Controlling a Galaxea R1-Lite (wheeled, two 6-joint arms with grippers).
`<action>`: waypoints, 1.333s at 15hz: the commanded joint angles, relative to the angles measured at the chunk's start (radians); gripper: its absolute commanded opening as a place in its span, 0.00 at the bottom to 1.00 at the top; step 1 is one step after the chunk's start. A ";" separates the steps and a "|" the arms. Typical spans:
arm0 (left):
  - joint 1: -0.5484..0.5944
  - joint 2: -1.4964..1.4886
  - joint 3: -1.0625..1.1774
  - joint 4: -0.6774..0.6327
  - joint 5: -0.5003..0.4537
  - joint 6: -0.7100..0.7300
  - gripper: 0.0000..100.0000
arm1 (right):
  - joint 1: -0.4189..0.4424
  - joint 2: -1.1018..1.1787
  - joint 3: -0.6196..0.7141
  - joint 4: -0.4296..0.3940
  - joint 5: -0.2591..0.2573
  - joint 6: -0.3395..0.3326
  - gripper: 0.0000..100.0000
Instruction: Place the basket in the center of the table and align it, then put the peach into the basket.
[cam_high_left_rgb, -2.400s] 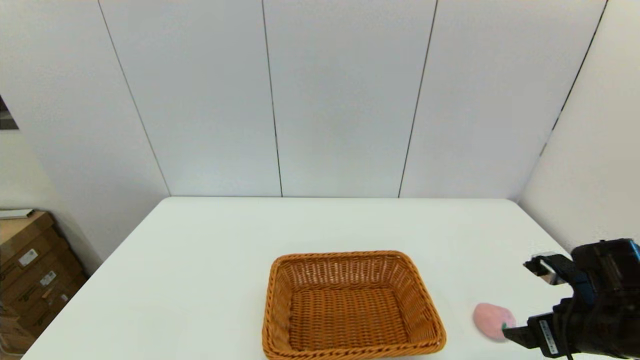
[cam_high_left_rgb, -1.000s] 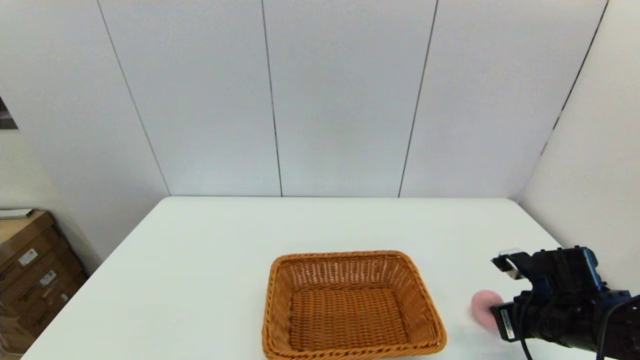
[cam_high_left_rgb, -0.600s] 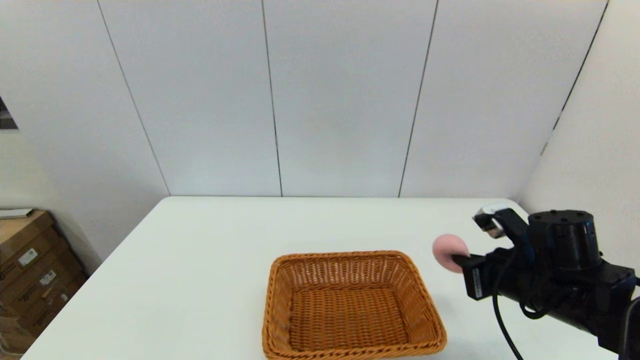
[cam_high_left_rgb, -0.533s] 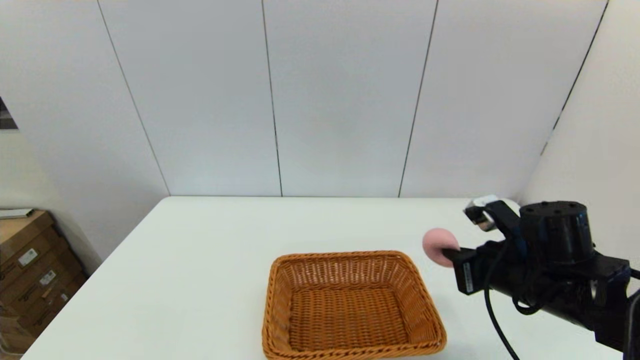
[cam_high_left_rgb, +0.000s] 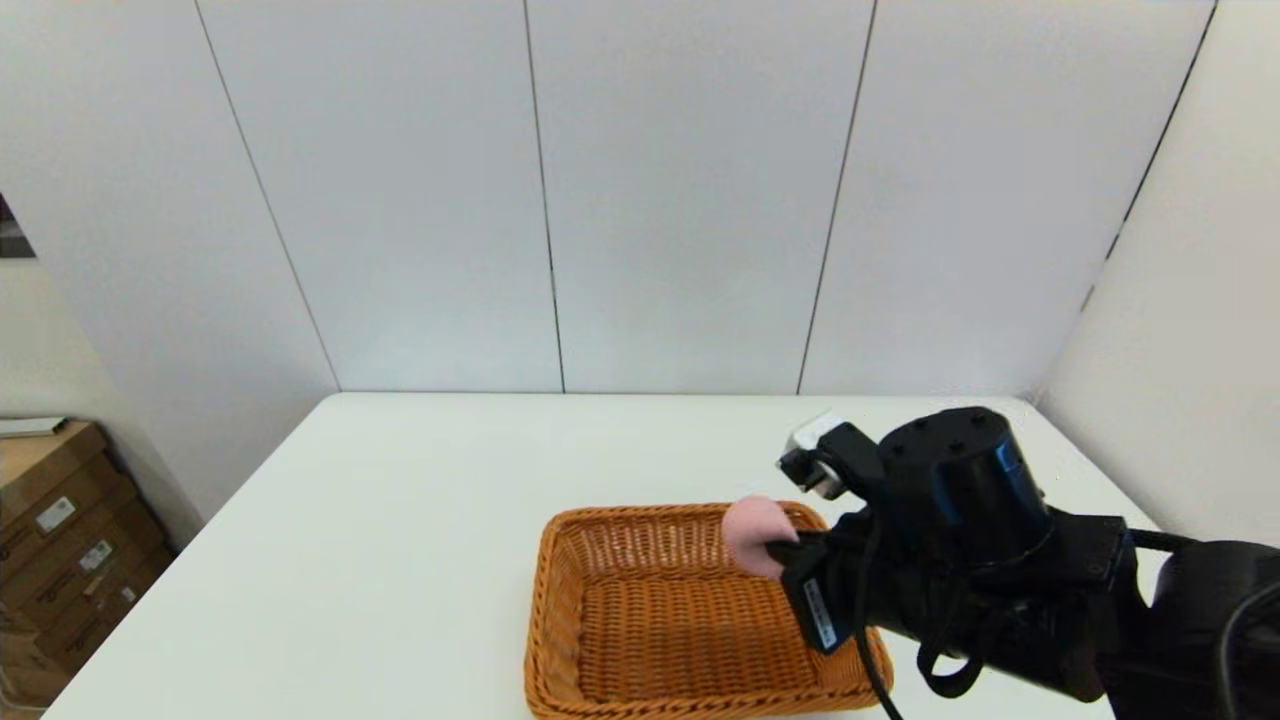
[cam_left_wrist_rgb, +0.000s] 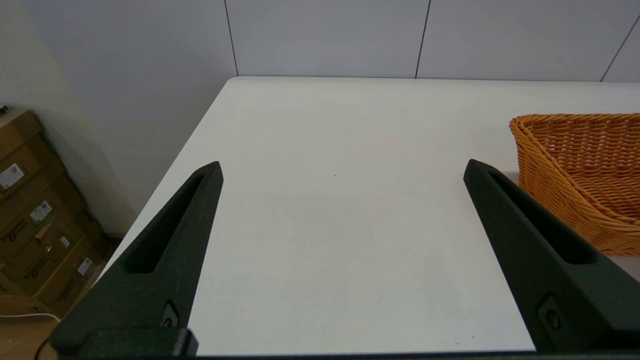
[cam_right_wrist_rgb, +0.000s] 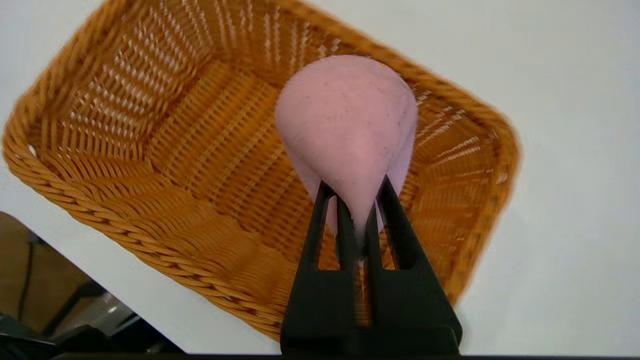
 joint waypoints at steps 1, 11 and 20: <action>0.000 0.000 0.000 0.000 0.001 -0.001 1.00 | 0.029 0.084 -0.023 -0.015 -0.055 0.010 1.00; 0.000 0.000 0.000 0.000 0.002 -0.005 1.00 | -0.262 -0.169 -0.019 0.058 -0.169 0.060 1.00; 0.000 0.000 0.000 -0.001 0.004 -0.010 1.00 | -0.318 -0.798 0.196 0.233 -0.187 -0.323 1.00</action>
